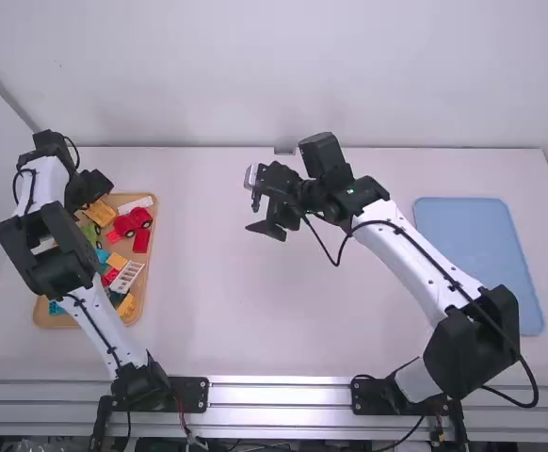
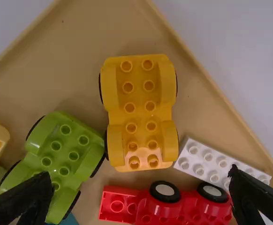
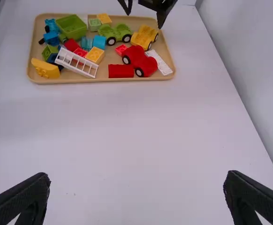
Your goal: Assemble lego blocks to make yellow taxi
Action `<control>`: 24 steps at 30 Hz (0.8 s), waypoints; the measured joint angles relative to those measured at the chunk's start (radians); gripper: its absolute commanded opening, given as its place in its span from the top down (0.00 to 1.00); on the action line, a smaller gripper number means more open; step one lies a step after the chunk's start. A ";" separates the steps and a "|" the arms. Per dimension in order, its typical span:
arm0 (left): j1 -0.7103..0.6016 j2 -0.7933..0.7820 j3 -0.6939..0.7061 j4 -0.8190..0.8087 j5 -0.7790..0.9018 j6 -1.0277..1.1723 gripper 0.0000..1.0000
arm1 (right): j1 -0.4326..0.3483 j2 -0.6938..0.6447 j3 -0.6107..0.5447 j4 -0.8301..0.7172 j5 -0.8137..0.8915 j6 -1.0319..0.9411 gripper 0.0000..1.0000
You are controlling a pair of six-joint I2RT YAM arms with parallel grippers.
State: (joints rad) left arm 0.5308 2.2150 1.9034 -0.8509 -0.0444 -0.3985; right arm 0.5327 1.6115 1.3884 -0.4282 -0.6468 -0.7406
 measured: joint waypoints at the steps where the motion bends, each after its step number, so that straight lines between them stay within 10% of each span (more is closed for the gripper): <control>1: -0.001 0.000 -0.002 0.001 0.000 0.001 0.01 | 0.000 0.000 0.000 0.000 0.000 -0.002 0.01; 24: -0.001 0.000 -0.081 0.155 0.000 0.016 0.00 | 0.032 0.006 0.000 0.047 0.048 -0.001 0.01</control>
State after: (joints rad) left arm 0.5301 2.2154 1.8221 -0.6960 -0.0444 -0.3824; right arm 0.5648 1.6176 1.3884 -0.3817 -0.5983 -0.7418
